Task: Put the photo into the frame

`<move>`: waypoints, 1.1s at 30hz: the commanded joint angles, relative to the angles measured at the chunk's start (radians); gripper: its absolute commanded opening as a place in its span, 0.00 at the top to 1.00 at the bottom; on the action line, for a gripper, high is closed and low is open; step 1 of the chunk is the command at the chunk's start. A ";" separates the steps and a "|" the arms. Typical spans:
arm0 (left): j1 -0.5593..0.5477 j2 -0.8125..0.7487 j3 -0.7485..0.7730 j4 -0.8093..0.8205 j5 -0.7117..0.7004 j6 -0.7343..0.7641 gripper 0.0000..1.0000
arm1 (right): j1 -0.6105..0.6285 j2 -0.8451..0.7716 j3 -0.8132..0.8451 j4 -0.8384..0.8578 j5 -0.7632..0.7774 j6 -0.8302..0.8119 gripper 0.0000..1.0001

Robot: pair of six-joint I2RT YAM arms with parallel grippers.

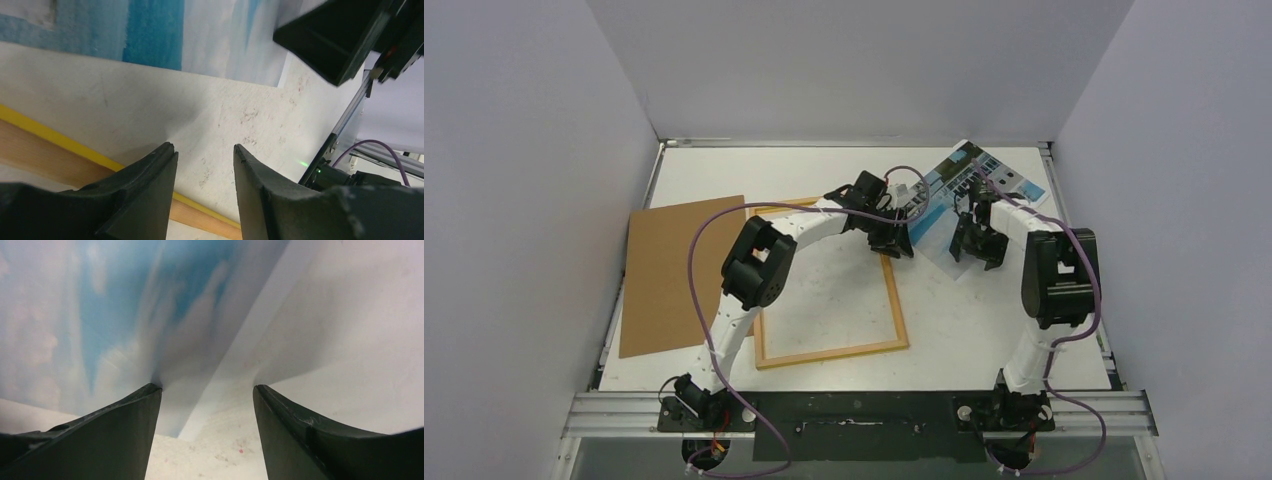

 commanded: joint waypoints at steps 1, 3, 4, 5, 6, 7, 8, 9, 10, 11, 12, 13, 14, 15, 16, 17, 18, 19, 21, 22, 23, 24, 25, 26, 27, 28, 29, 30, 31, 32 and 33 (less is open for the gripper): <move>0.025 -0.078 0.016 0.075 0.041 -0.023 0.56 | 0.003 -0.062 -0.110 -0.141 0.057 0.041 0.33; 0.028 -0.077 0.029 0.078 0.041 -0.025 0.56 | 0.004 -0.095 -0.150 -0.159 0.059 0.055 0.33; 0.029 -0.075 0.036 0.078 0.042 -0.024 0.56 | 0.004 -0.111 -0.169 -0.166 0.063 0.064 0.33; 0.031 -0.073 0.044 0.079 0.041 -0.024 0.56 | 0.004 -0.129 -0.195 -0.171 0.067 0.070 0.34; 0.033 -0.070 0.052 0.078 0.040 -0.023 0.56 | 0.002 -0.146 -0.216 -0.174 0.072 0.077 0.34; 0.034 -0.067 0.064 0.075 0.039 -0.021 0.56 | -0.001 -0.160 -0.234 -0.174 0.073 0.083 0.34; 0.034 -0.062 0.075 0.071 0.035 -0.019 0.55 | -0.006 -0.170 -0.252 -0.175 0.069 0.088 0.34; 0.034 -0.057 0.087 0.065 0.031 -0.016 0.55 | -0.011 -0.178 -0.268 -0.175 0.065 0.091 0.34; 0.035 -0.050 0.101 0.059 0.026 -0.014 0.54 | -0.016 -0.183 -0.283 -0.174 0.066 0.096 0.34; 0.036 -0.043 0.120 0.051 0.020 -0.008 0.53 | -0.019 -0.193 -0.295 -0.168 0.062 0.099 0.35; 0.036 -0.036 0.137 0.042 0.013 -0.002 0.53 | -0.023 -0.204 -0.304 -0.155 0.053 0.101 0.35; 0.037 -0.028 0.156 0.034 0.004 0.006 0.52 | -0.024 -0.219 -0.307 -0.144 0.041 0.102 0.35; 0.036 -0.017 0.177 0.023 -0.008 0.016 0.51 | -0.025 -0.241 -0.304 -0.135 0.030 0.104 0.35; 0.036 -0.008 0.205 0.005 -0.021 0.030 0.50 | -0.025 -0.254 -0.296 -0.141 0.030 0.110 0.35; 0.036 0.003 0.235 -0.016 -0.043 0.046 0.49 | -0.025 -0.268 -0.282 -0.151 0.035 0.113 0.35; 0.037 0.012 0.263 -0.034 -0.066 0.061 0.47 | -0.025 -0.282 -0.270 -0.164 0.046 0.117 0.35; 0.037 0.025 0.286 -0.045 -0.084 0.074 0.45 | -0.026 -0.296 -0.259 -0.176 0.058 0.122 0.35; 0.036 0.039 0.306 -0.048 -0.106 0.087 0.44 | -0.030 -0.312 -0.254 -0.180 0.062 0.125 0.35; 0.036 0.077 0.356 -0.068 -0.141 0.107 0.42 | -0.038 -0.347 -0.255 -0.154 0.031 0.120 0.35; 0.036 0.097 0.385 -0.081 -0.154 0.117 0.41 | -0.038 -0.365 -0.255 -0.116 -0.010 0.102 0.35; 0.034 0.124 0.418 -0.098 -0.166 0.123 0.41 | -0.037 -0.379 -0.253 -0.076 -0.074 0.085 0.35; 0.035 0.148 0.451 -0.118 -0.177 0.129 0.41 | -0.036 -0.388 -0.247 -0.036 -0.134 0.078 0.35; 0.033 0.173 0.487 -0.149 -0.196 0.133 0.41 | -0.035 -0.393 -0.241 -0.009 -0.170 0.080 0.34; 0.032 0.197 0.520 -0.173 -0.225 0.133 0.40 | -0.035 -0.394 -0.234 0.005 -0.184 0.093 0.34; 0.030 0.217 0.550 -0.193 -0.253 0.129 0.39 | -0.037 -0.389 -0.229 0.012 -0.186 0.106 0.33; 0.030 0.238 0.586 -0.210 -0.273 0.123 0.38 | -0.040 -0.381 -0.223 0.013 -0.183 0.120 0.33; 0.028 0.256 0.601 -0.224 -0.288 0.116 0.36 | -0.044 -0.370 -0.222 0.014 -0.182 0.138 0.33; 0.028 0.271 0.621 -0.236 -0.301 0.108 0.34 | -0.052 -0.361 -0.224 0.018 -0.185 0.158 0.32; 0.028 0.282 0.643 -0.251 -0.317 0.103 0.33 | -0.059 -0.357 -0.232 0.028 -0.196 0.178 0.32; 0.029 0.290 0.653 -0.261 -0.325 0.104 0.33 | -0.070 -0.357 -0.241 0.045 -0.214 0.196 0.32; 0.026 0.293 0.655 -0.268 -0.333 0.107 0.31 | -0.074 -0.361 -0.255 0.065 -0.239 0.214 0.32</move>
